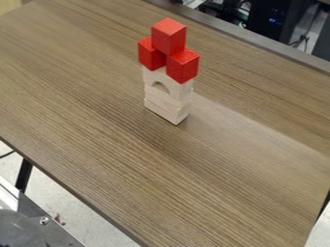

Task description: Pick red cube from tower and place it on top of the table

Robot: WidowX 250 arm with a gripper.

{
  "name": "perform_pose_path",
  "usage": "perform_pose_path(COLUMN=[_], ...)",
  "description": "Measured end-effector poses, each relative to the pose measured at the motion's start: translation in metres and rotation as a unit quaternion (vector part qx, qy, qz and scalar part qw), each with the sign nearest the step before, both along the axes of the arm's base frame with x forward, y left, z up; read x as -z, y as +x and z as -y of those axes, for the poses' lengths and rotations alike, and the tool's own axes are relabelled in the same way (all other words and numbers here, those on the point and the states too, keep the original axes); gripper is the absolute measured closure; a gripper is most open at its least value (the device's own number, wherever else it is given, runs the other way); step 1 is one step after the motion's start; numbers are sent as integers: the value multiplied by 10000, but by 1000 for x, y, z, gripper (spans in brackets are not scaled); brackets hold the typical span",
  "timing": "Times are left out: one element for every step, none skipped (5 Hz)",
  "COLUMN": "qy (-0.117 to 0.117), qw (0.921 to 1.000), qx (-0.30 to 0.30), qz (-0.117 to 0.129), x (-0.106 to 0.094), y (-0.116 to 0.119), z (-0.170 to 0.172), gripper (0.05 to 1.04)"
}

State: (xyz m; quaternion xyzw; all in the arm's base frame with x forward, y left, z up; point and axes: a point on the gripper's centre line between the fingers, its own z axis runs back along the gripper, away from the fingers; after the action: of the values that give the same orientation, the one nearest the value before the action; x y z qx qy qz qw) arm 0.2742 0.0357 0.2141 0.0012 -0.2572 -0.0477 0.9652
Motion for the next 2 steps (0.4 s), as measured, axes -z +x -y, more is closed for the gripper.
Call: perform_pose_path(qy=[-21,37], qw=[9999,9993], qx=[9,-71], qz=[-105,-355], x=[6,20], y=[-1,13], z=[1,1], gripper=[84,85])
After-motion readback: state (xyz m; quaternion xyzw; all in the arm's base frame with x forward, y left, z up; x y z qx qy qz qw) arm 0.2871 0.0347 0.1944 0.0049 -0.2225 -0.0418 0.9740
